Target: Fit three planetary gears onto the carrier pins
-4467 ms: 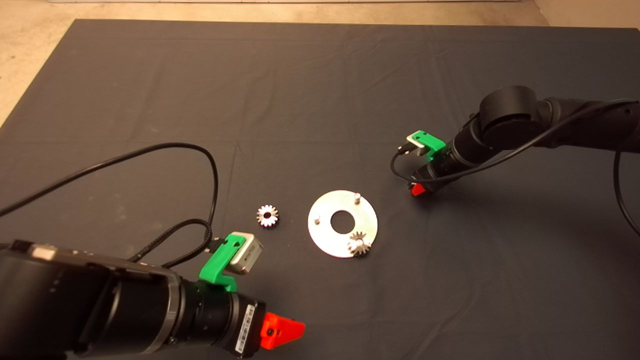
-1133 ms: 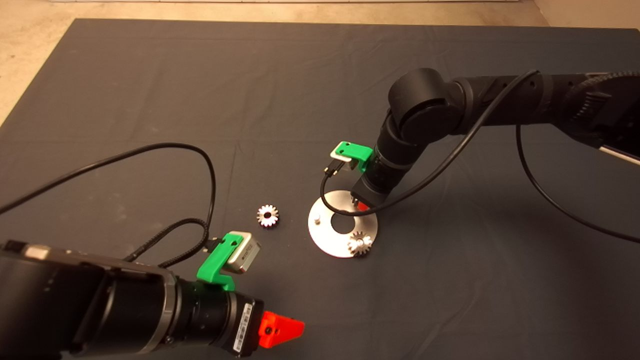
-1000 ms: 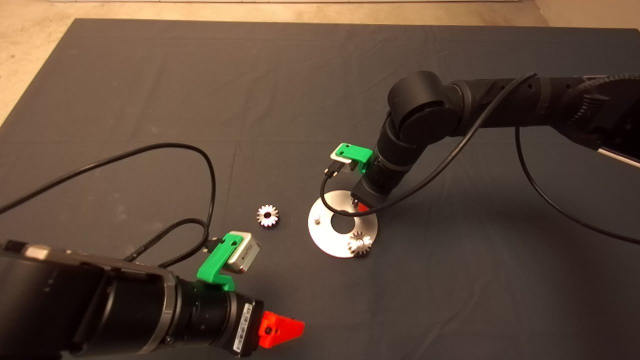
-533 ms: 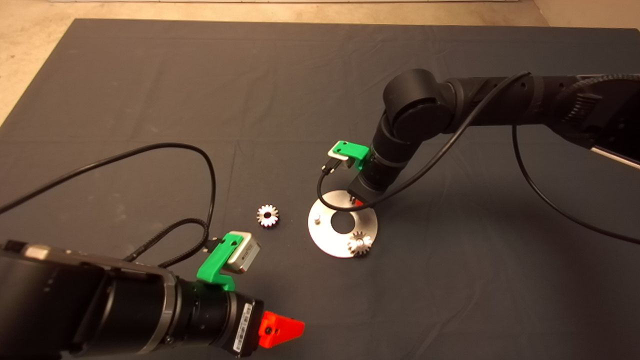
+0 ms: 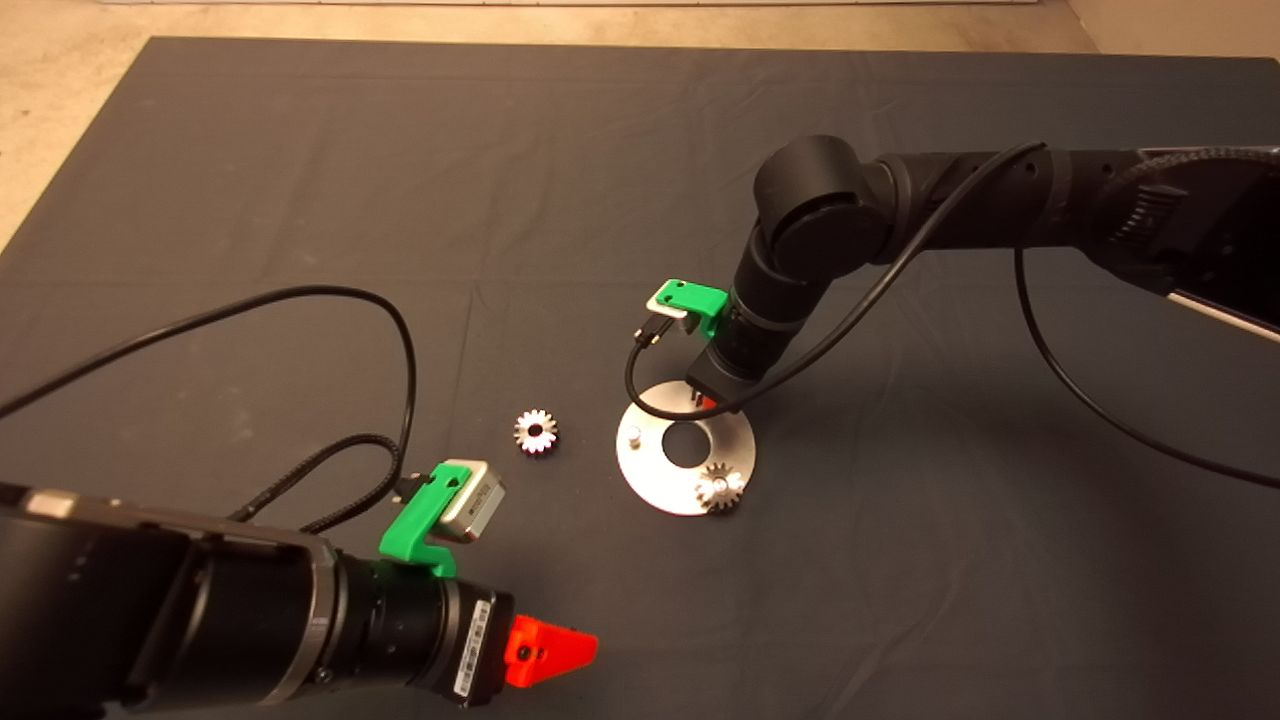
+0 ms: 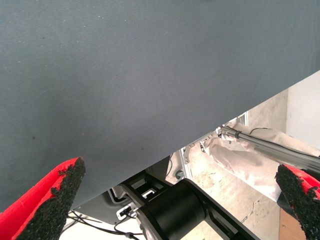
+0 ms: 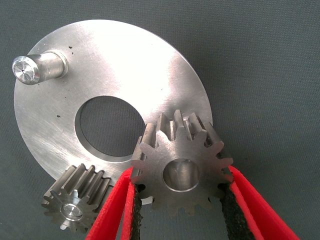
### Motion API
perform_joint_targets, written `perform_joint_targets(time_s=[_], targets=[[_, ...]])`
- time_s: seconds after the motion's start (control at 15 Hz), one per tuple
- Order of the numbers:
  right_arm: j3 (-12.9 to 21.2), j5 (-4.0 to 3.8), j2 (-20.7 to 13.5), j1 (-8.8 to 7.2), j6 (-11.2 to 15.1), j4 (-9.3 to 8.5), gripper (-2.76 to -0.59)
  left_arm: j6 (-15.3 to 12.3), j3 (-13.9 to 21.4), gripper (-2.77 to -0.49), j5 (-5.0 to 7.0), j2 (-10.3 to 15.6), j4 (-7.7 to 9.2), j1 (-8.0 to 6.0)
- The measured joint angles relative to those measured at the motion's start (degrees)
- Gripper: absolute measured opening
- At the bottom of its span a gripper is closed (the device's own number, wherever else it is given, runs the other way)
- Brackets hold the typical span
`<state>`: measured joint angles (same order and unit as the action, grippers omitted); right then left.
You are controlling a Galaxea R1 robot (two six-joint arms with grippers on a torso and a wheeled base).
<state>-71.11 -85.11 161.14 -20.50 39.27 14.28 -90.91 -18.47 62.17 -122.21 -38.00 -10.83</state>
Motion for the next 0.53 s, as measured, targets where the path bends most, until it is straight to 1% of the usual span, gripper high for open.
perform_joint_targets(time_s=[0.27, 0.47, 0.53], targets=[[0.2, -0.24, -0.4, 0.0, 0.0, 0.0, -2.42, 0.0, 0.0, -0.5, -0.43, 0.0, 0.0, 0.0], [0.4, -0.7, -0.4, 0.0, 0.0, 0.02, -2.42, 0.0, 0.0, -0.5, -0.74, 0.1, 0.0, 0.0], [0.5, -0.72, -0.4, 0.0, 0.0, 0.02, -2.42, 0.0, 0.0, -0.5, -0.82, 0.2, 0.0, 0.0]])
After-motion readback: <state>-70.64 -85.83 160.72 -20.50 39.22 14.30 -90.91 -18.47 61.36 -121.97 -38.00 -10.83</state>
